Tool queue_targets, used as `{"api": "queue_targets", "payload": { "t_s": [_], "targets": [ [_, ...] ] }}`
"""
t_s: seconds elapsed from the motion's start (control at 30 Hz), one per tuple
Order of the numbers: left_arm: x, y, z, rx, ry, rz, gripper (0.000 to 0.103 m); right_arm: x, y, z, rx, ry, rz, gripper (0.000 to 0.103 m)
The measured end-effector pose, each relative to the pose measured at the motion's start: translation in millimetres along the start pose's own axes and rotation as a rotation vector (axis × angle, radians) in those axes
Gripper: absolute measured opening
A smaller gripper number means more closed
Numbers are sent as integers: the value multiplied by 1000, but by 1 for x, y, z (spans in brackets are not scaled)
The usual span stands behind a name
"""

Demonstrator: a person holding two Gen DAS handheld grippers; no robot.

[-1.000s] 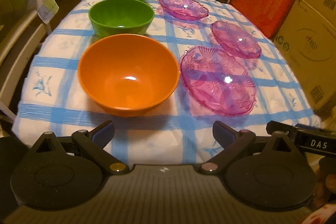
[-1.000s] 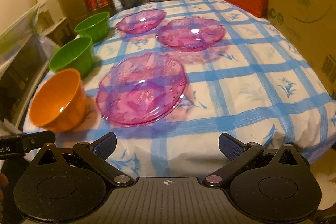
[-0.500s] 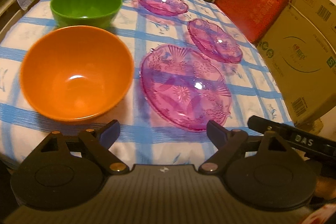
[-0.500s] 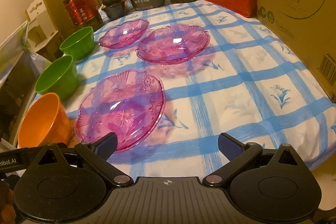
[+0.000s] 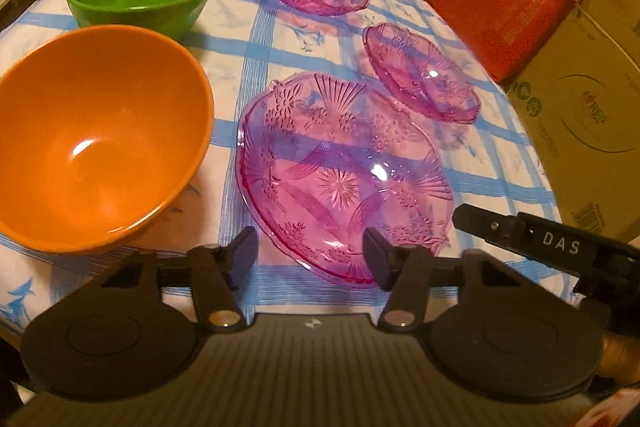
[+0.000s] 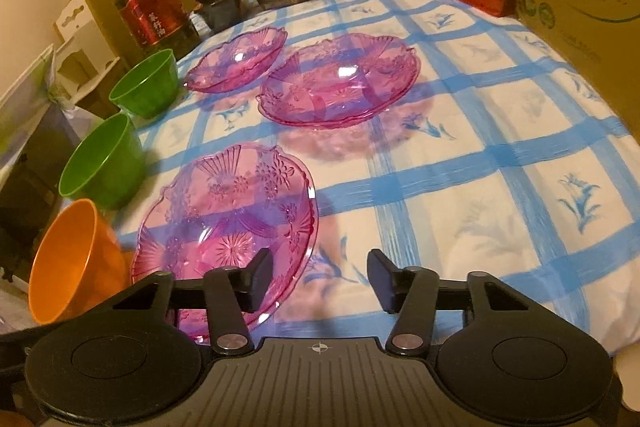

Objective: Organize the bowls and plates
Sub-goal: 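Close both tools on the rim of the large pink glass plate, then lift the large pink plate onto the middle pink plate and open both tools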

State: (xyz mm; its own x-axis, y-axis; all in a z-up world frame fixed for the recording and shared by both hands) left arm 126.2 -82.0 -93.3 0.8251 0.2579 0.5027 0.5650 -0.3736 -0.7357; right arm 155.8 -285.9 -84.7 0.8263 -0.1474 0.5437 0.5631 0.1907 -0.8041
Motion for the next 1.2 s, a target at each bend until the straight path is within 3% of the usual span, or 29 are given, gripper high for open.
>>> {"api": "queue_targets", "payload": {
  "t_s": [0.13, 0.4, 0.6, 1.2],
  "targets": [
    [1, 8, 3, 16, -15, 2, 40, 2, 12, 2, 16, -8, 27, 33],
    [2, 11, 5, 32, -17, -7, 33, 1, 22, 5, 29, -13, 48, 11],
    [3, 8, 3, 43, 10, -14, 22, 2, 15, 3, 16, -9, 24, 11],
    [37, -2, -44, 0, 107, -84, 22, 36, -35, -12, 2, 38, -118, 11]
  ]
}}
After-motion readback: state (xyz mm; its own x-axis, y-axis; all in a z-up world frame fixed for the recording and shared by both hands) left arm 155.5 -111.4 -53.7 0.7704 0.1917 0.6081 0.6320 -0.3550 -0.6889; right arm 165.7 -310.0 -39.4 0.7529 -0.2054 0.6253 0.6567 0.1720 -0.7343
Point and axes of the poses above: each gripper's, at about its wrist camera, not at the fingertips, and y roughly the way its jaws point, z to its left, x to its top, the point moved 5 cm from there along y, roughly the way its jaws point, and after that the axes turned 9 degrees about -x, right-handed, at the moved point
